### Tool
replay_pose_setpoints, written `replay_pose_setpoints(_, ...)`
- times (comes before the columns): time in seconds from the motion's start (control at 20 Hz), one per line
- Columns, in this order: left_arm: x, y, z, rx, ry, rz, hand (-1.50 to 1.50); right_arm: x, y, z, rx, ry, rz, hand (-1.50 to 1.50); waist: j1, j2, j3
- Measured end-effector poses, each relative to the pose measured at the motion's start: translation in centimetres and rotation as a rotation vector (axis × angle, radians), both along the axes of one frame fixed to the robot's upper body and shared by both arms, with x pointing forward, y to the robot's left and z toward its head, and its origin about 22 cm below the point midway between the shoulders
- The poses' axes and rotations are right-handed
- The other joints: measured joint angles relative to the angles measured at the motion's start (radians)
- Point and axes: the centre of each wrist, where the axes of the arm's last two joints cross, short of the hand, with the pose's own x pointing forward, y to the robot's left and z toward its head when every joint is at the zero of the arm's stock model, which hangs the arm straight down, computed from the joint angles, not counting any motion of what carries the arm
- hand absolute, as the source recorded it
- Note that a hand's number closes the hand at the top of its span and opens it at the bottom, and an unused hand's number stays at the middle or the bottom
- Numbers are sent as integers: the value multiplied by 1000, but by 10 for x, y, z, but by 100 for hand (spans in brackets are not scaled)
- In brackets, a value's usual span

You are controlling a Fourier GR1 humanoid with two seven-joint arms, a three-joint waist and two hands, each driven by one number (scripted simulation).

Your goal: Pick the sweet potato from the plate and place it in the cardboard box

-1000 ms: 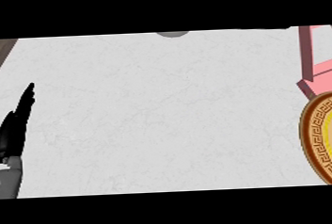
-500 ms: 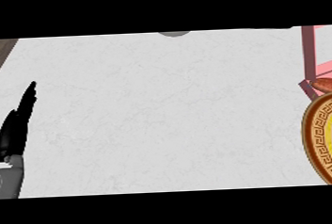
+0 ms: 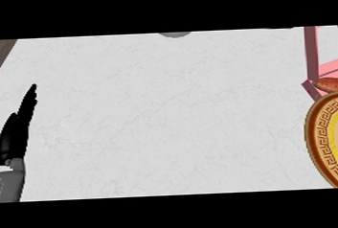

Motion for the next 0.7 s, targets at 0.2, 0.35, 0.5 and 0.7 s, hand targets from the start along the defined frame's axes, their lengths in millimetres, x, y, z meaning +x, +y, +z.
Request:
replay_pose_setpoints(0.2,-2,2,2,7,-4,1,0,-21,-24,11,72,-71,-20,-150,-4,-2,0)
replay_pose_setpoints(0.35,0,4,2,6,-4,10,0,-45,-48,18,114,-103,-24,-150,-13,-2,1)
replay_pose_setpoints(0.5,-4,3,1,1,2,10,0,-71,-70,25,135,-113,-52,-150,-14,-3,1)
replay_pose_setpoints(0.7,-7,5,4,4,-4,16,0,-107,-95,27,144,-114,-93,-150,-20,-5,3)
